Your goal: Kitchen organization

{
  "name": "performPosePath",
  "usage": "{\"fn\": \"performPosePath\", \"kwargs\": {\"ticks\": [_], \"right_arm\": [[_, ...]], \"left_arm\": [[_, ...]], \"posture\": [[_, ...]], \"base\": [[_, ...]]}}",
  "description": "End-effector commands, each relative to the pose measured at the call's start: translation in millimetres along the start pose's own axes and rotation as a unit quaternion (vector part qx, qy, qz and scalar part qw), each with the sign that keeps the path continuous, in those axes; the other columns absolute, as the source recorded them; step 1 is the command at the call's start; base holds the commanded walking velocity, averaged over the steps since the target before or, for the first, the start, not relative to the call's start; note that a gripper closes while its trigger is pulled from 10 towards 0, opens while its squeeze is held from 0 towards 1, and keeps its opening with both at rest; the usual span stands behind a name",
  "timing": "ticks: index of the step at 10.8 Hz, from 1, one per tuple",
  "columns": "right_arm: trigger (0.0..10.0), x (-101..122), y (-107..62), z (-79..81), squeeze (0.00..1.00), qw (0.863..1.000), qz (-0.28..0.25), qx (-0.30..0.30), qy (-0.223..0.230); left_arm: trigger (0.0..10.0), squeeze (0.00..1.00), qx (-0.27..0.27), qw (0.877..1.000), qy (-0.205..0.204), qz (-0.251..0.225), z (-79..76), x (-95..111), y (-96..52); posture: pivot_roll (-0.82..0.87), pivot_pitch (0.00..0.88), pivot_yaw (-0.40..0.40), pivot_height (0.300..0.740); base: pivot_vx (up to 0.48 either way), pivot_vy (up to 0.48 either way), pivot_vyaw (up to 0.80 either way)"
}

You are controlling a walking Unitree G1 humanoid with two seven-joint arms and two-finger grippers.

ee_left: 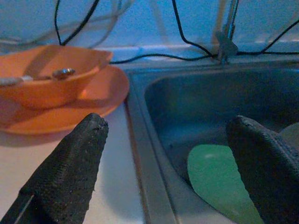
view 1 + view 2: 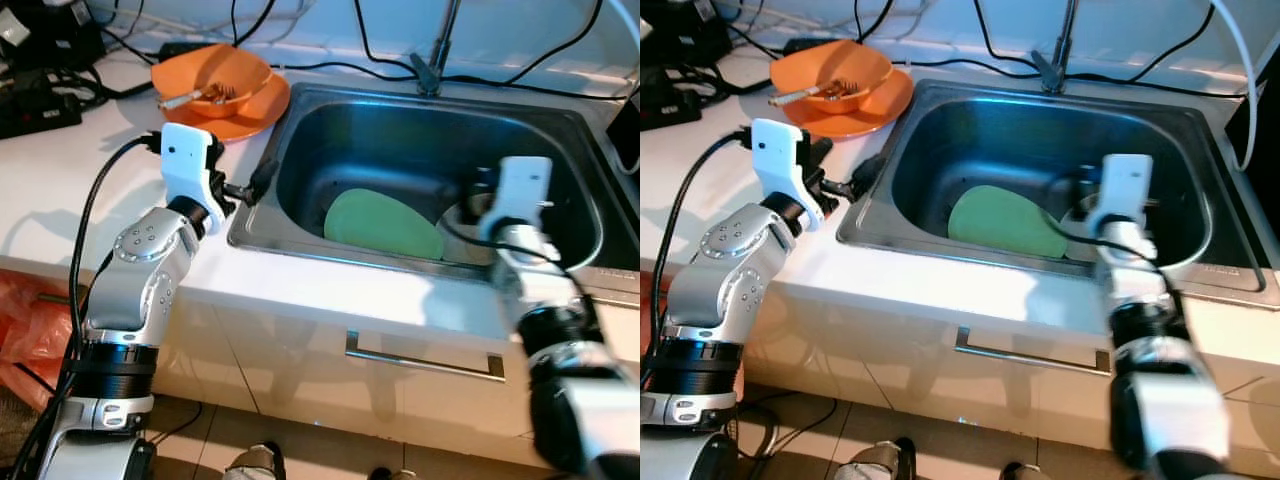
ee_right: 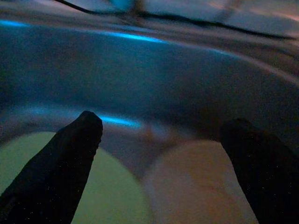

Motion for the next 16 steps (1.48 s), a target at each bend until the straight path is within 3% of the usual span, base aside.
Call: {"fn": "performPosePath", "kwargs": {"ticks": [1,3,4,5,6,7,8,13,16], "right_arm": [[10.0,-11.3,-6.2,16.2,1.0,1.0,0.016,0.026,0.003],[10.0,-16.6,-18.4,32.8,0.83,0.998,0.006,0.054,0.025],[10.0,-20.5,-26.1,44.4,0.58,0.997,0.006,0.07,0.036],[10.0,-12.7,-30.0,53.2,0.49,0.996,-0.006,0.085,0.033],[10.0,-2.6,-29.9,51.8,0.48,0.995,-0.017,0.087,0.041],[10.0,1.4,-30.5,50.6,0.3,0.995,-0.024,0.088,0.043],[10.0,2.4,-33.6,50.2,0.0,0.995,-0.021,0.093,0.04],[10.0,-1.1,-41.8,57.9,0.0,0.993,-0.007,0.112,0.032],[10.0,2.5,-45.3,60.7,0.0,0.992,-0.015,0.122,0.033]], "left_arm": [[10.0,0.0,0.016,1.0,-0.002,0.005,1.0,-6.0,-0.2],[10.0,0.0,0.051,0.998,-0.026,0.003,-1.4,-7.8,2.9],[10.0,0.0,0.089,0.995,-0.044,0.003,-1.8,-12.3,-1.2],[10.0,0.0,0.134,0.989,-0.067,0.01,3.2,-20.0,-8.0],[10.0,0.0,0.161,0.984,-0.079,0.016,6.3,-25.3,-10.5],[10.0,0.0,0.162,0.983,-0.081,0.017,5.3,-27.9,-10.4],[10.0,0.0,0.165,0.982,-0.085,0.022,3.1,-31.1,-9.5],[10.0,0.0,0.216,0.972,-0.088,0.019,20.0,-29.6,-11.9],[10.0,0.0,0.224,0.97,-0.092,0.014,34.9,-23.5,-2.5]], "posture": [[0.16,0.094,-0.018,0.74],[0.16,0.095,-0.02,0.74],[0.15,0.08,-0.007,0.74],[0.14,0.075,0.006,0.74],[0.12,0.07,0.0,0.74],[0.11,0.069,-0.01,0.74],[0.1,0.067,-0.022,0.74],[0.1,0.071,-0.048,0.74],[0.1,0.068,-0.039,0.74]], "base": [[0.0,0.0,0.0],[0.0,0.0,0.0],[0.0,0.0,0.0],[0.0,0.0,-0.46],[0.0,0.0,-0.78],[0.0,0.0,-0.74],[0.0,0.0,0.0],[0.0,0.0,0.0],[0.0,0.092,0.0]]}}
Point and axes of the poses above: a point about 5 cm out from each wrist's last joint towards the gripper, its own y axis pointing out of the wrist towards the gripper, its own x axis along the axis of the wrist's last joint, z = x × y, the point moved 1 cm from there along y, pointing out of the wrist towards the gripper, and after that the axes turned 12 degrees about y, right-handed, at the moved point
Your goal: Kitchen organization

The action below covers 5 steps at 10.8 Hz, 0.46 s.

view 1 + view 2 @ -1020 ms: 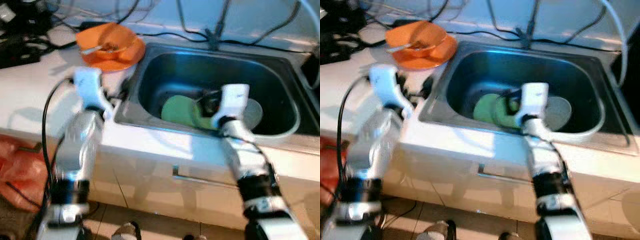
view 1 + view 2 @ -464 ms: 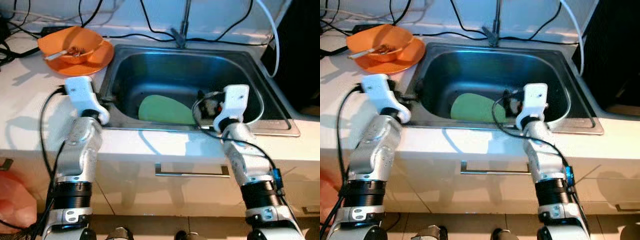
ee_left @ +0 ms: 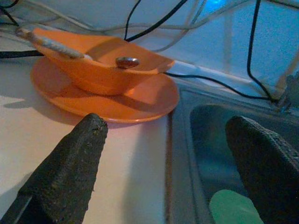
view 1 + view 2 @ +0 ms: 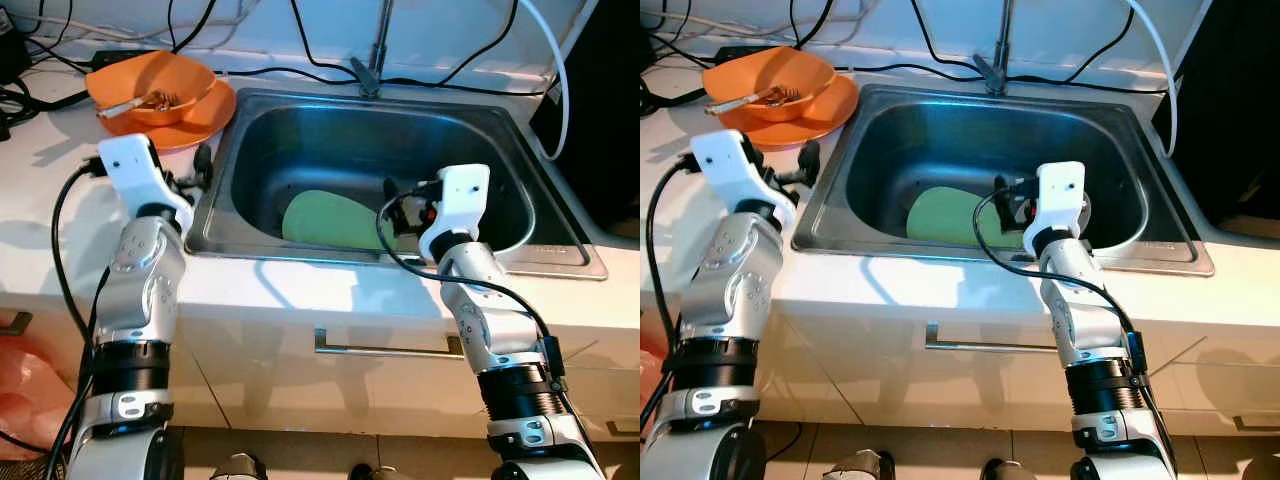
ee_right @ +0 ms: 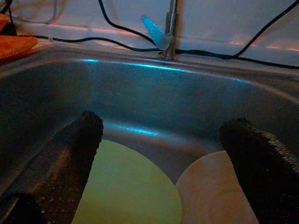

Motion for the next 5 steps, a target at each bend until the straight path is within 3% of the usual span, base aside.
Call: {"fn": "performPosePath", "kwargs": {"ticks": [1,3,5], "right_arm": [[10.0,-2.6,-4.0,-7.4,0.0,1.0,0.007,-0.014,0.005],[10.0,-3.4,-4.2,-6.1,0.0,1.0,0.011,-0.012,0.008],[10.0,-2.9,-3.4,-4.9,0.0,1.0,0.011,-0.009,0.011]], "left_arm": [[10.0,0.0,-0.003,1.0,-0.003,0.001,-4.4,1.8,1.0],[10.0,0.0,0.002,1.0,-0.007,0.005,-8.4,-0.2,0.2],[10.0,0.0,0.009,1.0,-0.004,0.009,-6.4,0.0,1.9]], "posture": [[0.1,0.069,-0.036,0.74],[0.1,0.07,-0.036,0.74],[0.1,0.068,-0.038,0.74]], "base": [[0.0,0.0,0.0],[0.0,0.0,0.0],[0.0,0.398,0.0]]}}
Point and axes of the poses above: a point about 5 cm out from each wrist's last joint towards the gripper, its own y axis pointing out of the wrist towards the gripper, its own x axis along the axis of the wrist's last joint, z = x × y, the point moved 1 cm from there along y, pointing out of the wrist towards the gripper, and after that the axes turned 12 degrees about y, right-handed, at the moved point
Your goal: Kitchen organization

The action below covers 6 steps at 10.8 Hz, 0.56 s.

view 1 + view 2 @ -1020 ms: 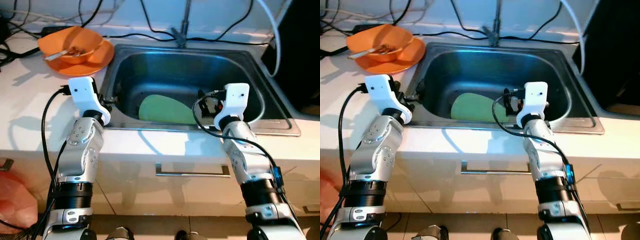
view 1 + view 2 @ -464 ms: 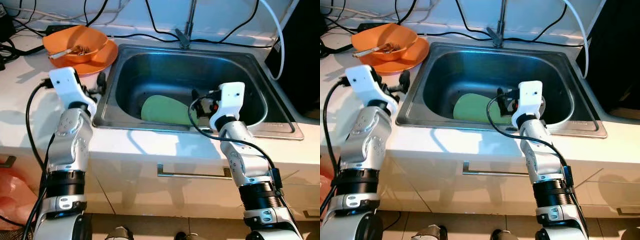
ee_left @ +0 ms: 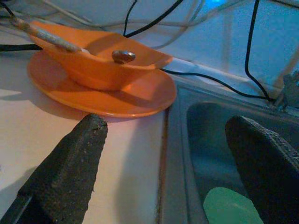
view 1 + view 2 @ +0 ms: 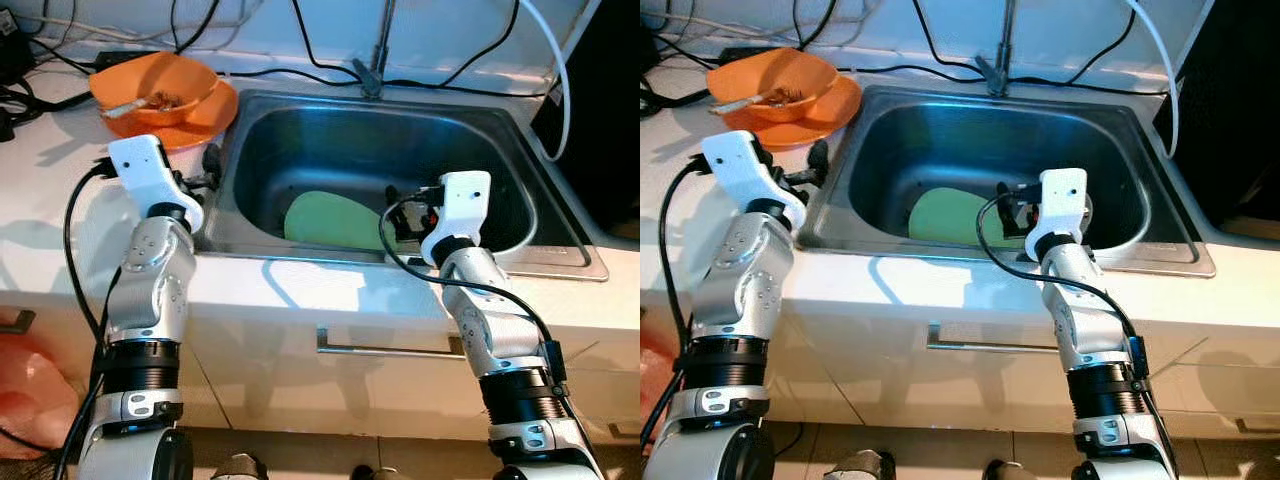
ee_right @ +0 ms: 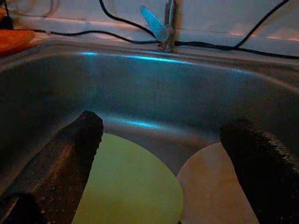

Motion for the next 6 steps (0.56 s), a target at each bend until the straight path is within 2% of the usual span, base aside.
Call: {"fn": "performPosePath", "kwargs": {"ticks": [1,2,3,5,6], "right_arm": [[10.0,2.8,-0.7,0.9,0.0,1.0,-0.004,0.002,0.006],[10.0,3.1,-0.7,0.3,0.0,1.0,-0.006,0.001,0.007],[10.0,2.0,-0.8,-1.2,0.0,1.0,-0.002,-0.004,0.006],[10.0,1.6,-0.5,-1.2,0.0,1.0,-0.001,-0.006,0.008],[10.0,3.9,-0.5,-2.8,0.0,1.0,-0.009,-0.012,0.01]], "left_arm": [[10.0,0.0,0.007,1.0,0.006,0.0,1.6,3.6,2.9],[10.0,0.0,0.007,1.0,0.004,0.001,2.0,3.7,3.2],[10.0,0.0,-0.014,1.0,0.002,0.007,-7.2,3.6,2.7],[10.0,0.0,-0.038,0.999,0.006,-0.014,-13.7,8.5,1.0],[10.0,0.0,-0.053,0.998,-0.006,-0.024,-17.4,8.3,-2.7]], "posture": [[0.1,0.067,-0.037,0.74],[0.1,0.067,-0.037,0.74],[0.1,0.066,-0.035,0.74],[0.1,0.066,-0.033,0.74],[0.1,0.064,-0.033,0.74]], "base": [[0.0,0.42,0.0],[0.0,0.42,0.0],[-0.247,0.416,0.0],[0.0,0.0,0.0],[0.0,0.0,0.0]]}}
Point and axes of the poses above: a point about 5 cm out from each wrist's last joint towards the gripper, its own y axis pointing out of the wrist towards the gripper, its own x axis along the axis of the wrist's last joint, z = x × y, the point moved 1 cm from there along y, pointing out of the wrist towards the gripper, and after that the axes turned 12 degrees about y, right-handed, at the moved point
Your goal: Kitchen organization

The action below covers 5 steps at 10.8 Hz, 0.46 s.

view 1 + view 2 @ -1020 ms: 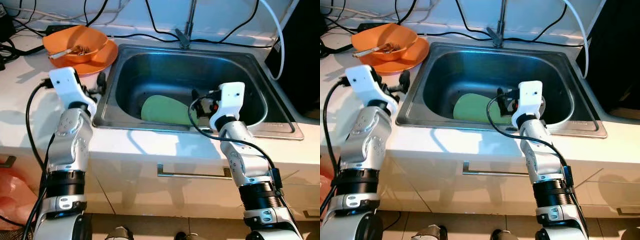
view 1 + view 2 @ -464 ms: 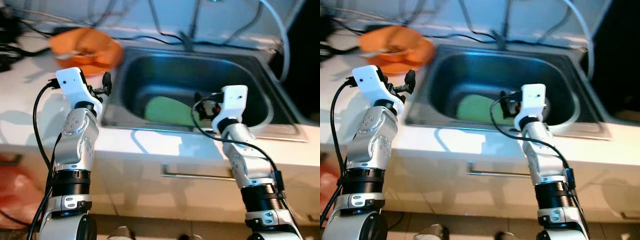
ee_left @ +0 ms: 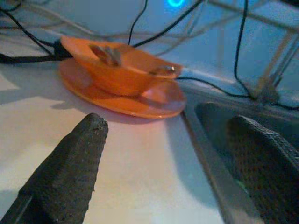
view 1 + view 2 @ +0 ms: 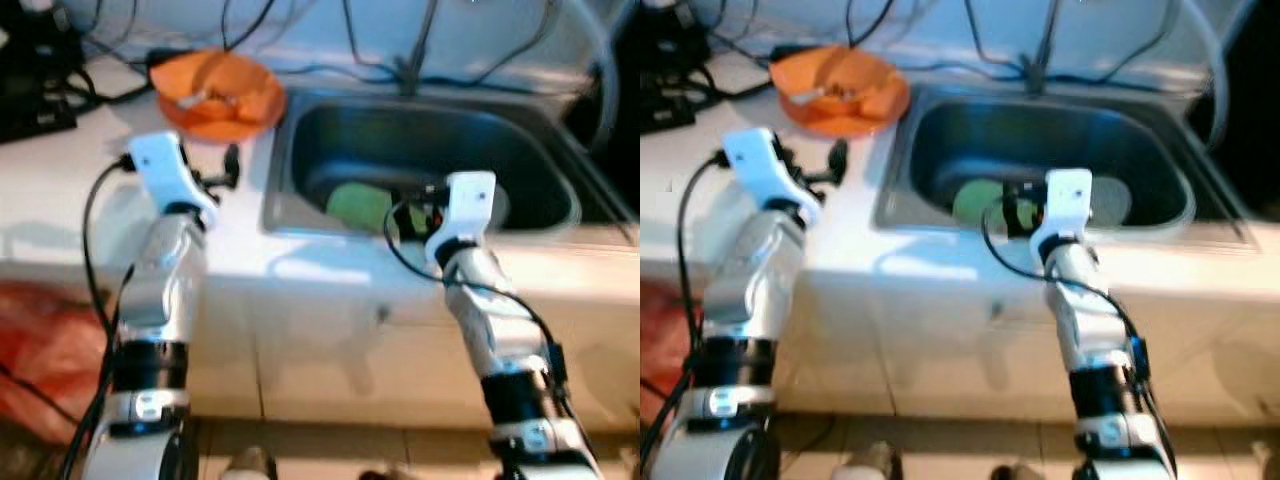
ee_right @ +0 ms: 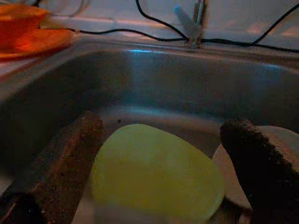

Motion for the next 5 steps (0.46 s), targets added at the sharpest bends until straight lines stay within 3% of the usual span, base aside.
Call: {"fn": "performPosePath", "kwargs": {"ticks": [1,3,5], "right_arm": [[10.0,9.7,0.2,-4.3,0.0,1.0,-0.019,-0.007,0.0],[10.0,10.5,0.1,-7.6,0.0,1.0,-0.023,-0.015,-0.001],[10.0,8.6,-0.6,-6.1,0.0,1.0,-0.021,-0.012,0.001]], "left_arm": [[10.0,0.0,-0.001,1.0,-0.004,-0.002,-1.0,1.7,-1.1],[10.0,0.0,0.0,1.0,0.007,-0.001,-0.1,-0.2,-2.0],[10.0,0.0,-0.004,1.0,0.007,-0.004,0.1,0.5,-2.2]], "posture": [[0.1,0.064,-0.033,0.74],[0.1,0.064,-0.033,0.74],[0.1,0.065,-0.029,0.74]], "base": [[0.0,0.0,0.0],[0.0,0.0,0.0],[0.405,0.0,0.0]]}}
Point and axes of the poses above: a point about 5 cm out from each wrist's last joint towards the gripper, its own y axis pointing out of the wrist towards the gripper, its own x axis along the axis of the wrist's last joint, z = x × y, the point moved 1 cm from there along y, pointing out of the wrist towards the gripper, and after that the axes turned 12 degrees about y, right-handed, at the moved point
